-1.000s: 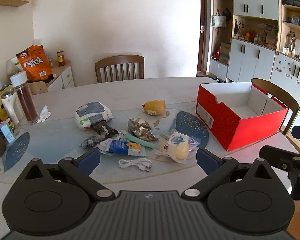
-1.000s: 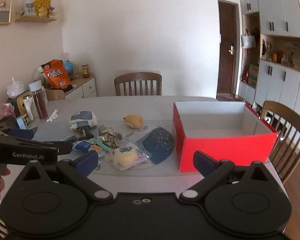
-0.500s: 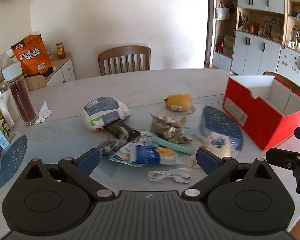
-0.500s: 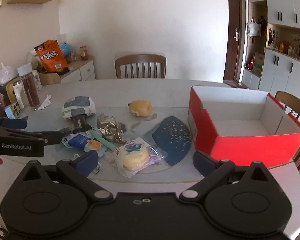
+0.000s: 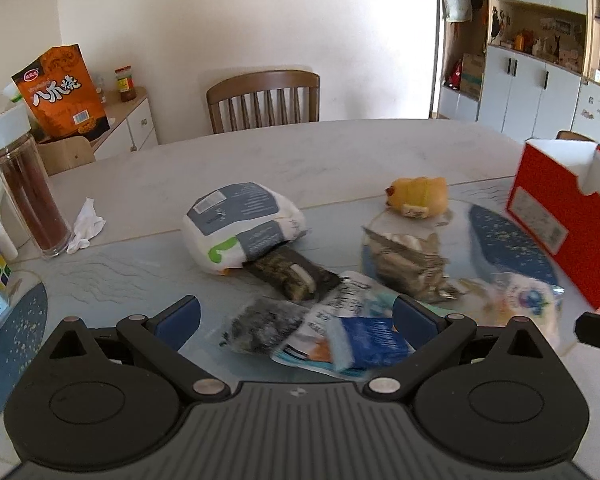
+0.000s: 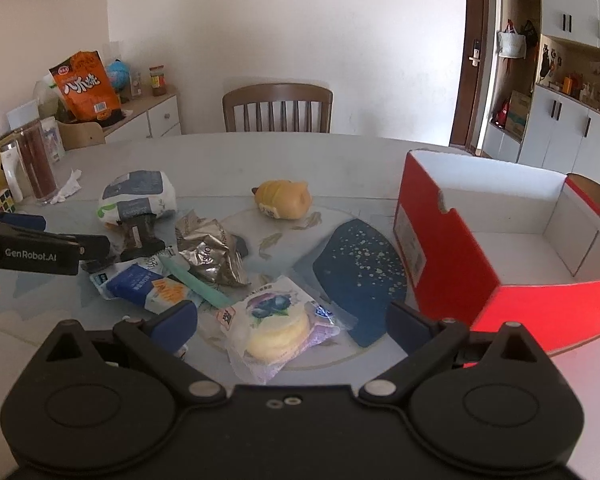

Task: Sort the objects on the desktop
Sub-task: 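Move both tools toward the snack pile on the table, then grasp the dark seaweed bag with the left tool while the right grasps the blueberry bread bag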

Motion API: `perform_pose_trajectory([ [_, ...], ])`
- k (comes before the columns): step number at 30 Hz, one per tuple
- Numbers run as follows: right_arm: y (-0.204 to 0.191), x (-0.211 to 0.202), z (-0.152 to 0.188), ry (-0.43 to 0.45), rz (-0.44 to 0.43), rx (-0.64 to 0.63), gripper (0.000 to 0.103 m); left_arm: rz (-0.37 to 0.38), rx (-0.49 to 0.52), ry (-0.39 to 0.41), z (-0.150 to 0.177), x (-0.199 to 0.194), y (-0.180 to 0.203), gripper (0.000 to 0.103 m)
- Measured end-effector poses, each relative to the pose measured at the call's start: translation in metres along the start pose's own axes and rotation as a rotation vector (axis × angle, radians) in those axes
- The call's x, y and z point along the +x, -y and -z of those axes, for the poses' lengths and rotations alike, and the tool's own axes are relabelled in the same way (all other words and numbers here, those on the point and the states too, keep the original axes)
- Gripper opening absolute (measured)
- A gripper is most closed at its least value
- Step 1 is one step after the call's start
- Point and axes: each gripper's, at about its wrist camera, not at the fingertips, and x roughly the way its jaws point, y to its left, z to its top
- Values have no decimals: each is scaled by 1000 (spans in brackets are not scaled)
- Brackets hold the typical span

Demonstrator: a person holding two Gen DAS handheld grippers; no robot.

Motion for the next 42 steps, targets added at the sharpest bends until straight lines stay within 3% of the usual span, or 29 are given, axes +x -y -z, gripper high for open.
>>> perform_pose_trajectory([
  [19,-17,61,-3,-83,17,-35,92,2,-11,-83,9,60,-31,102],
  [30,-20,74,-3,-119,13,-37,87,31,-18,-114,12,75,-38,89],
  [33,-22,74,-3,-117,17,-48,84,52,-23,-113,11,76,-38,78],
  [37,-22,73,-4,-117,18,-45,73,84,-35,-115,10,75,-38,63],
  [42,-23,70,-6,-116,22,-49,63,95,-37,-110,9,72,-38,55],
])
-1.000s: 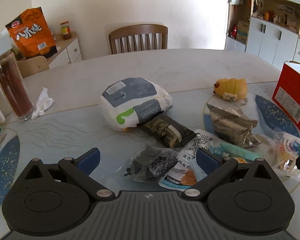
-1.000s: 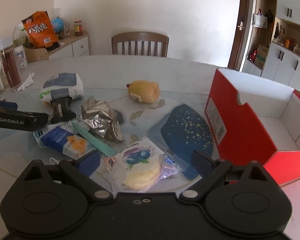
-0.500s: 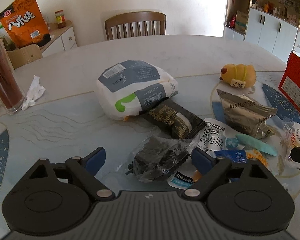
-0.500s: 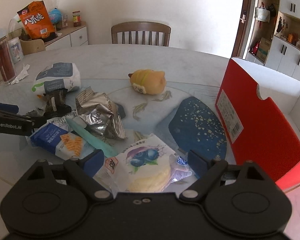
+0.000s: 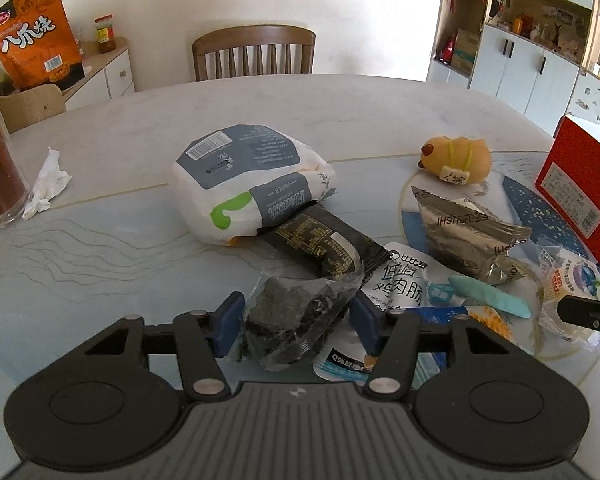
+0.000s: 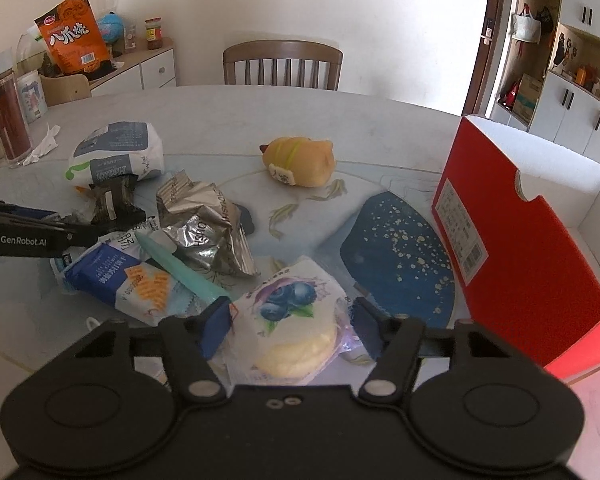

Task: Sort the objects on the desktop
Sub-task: 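Grasp the dark seaweed bag with the left tool while the right grasps the blueberry bread bag, then carry the seaweed bag and bread bag with both tools into the red box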

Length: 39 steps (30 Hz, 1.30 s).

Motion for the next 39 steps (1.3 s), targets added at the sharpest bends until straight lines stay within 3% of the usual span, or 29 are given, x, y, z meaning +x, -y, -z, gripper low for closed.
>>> perform_pose_trajectory([
  [5,-2,-3,0,-4,0,-6,56,10,-13,7,0,-4,-2,42],
  [10,-3,-10,0,-2,1,-6,53,-6,-7,10,-1,-11,-2,38],
  [25,8,-53,-10,58,-55,-26,52,-28,-18,51,-5,-60,15,37],
  [39,54,-104,-24,115,-104,-25,52,12,20,98,-28,-105,88,37],
])
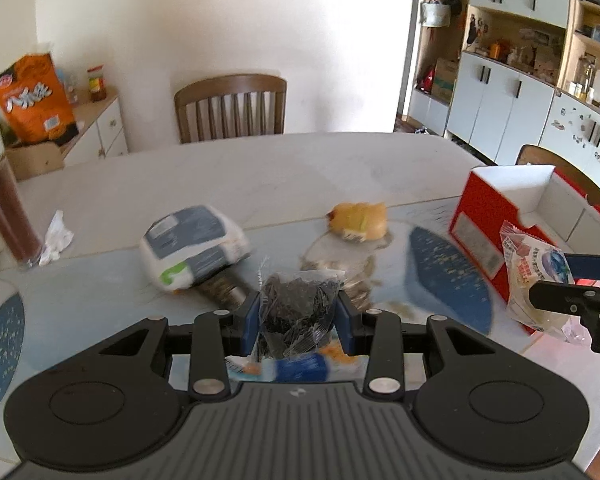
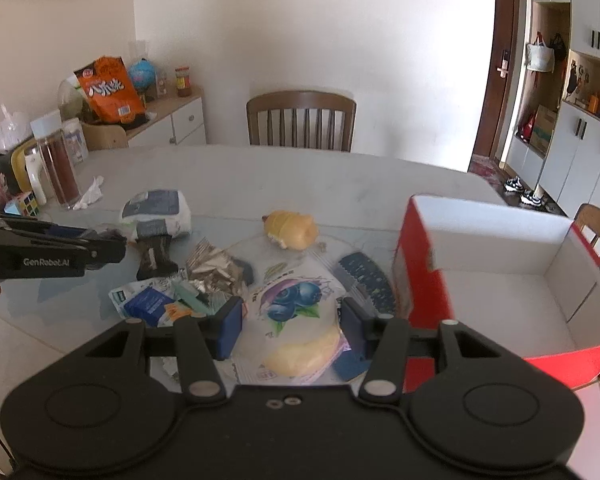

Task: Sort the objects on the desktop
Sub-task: 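Carry the seaweed bag and bread bag with both tools into the red box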

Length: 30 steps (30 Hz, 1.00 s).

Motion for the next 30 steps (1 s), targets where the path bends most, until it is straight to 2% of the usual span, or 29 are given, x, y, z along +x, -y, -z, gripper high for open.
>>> perform_pose_trajectory([
  [15,69,-28,-14,28,5,1,52,88,75,33,-34,-6,86,37],
  [30,158,-31,-18,34,44,-6,52,159,159,53,-61,21,183,37],
])
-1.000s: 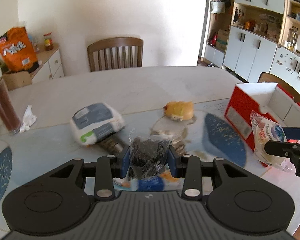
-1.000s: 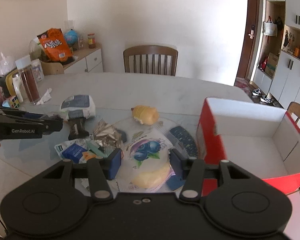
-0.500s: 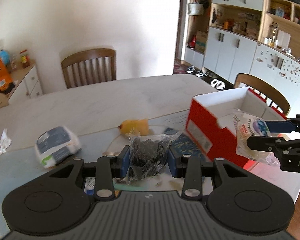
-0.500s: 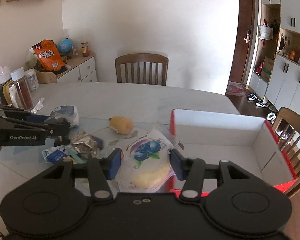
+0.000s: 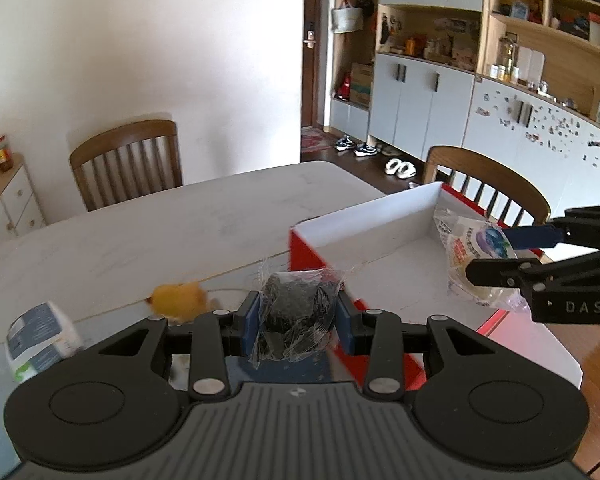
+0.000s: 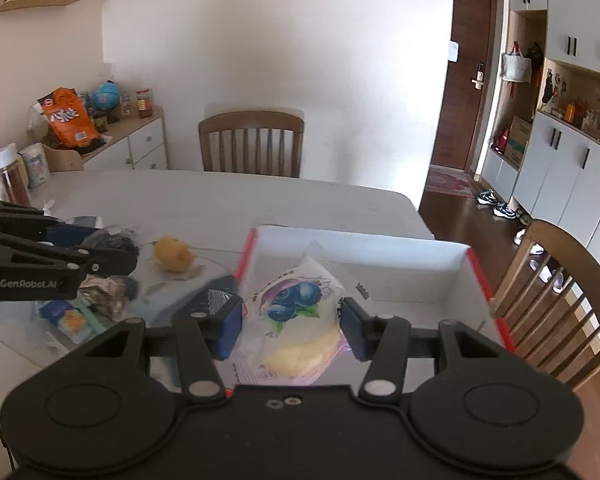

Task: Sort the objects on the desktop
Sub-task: 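Carry the seaweed bag and bread bag with both tools into the red box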

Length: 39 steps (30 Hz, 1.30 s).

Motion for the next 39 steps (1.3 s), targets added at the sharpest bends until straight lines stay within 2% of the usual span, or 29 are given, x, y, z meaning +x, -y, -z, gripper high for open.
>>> perform_pose_trajectory([
  [17,66,23,7,-65,-16,-39,53,81,114,-46,-13,57,79,37],
  [27,96,47,8,-114,-34,-15,53,76,188,-84,-17,90,101,38],
  [39,129,95,-3,-219,-69,55,53,55,234,-198,-22,140,128,38],
])
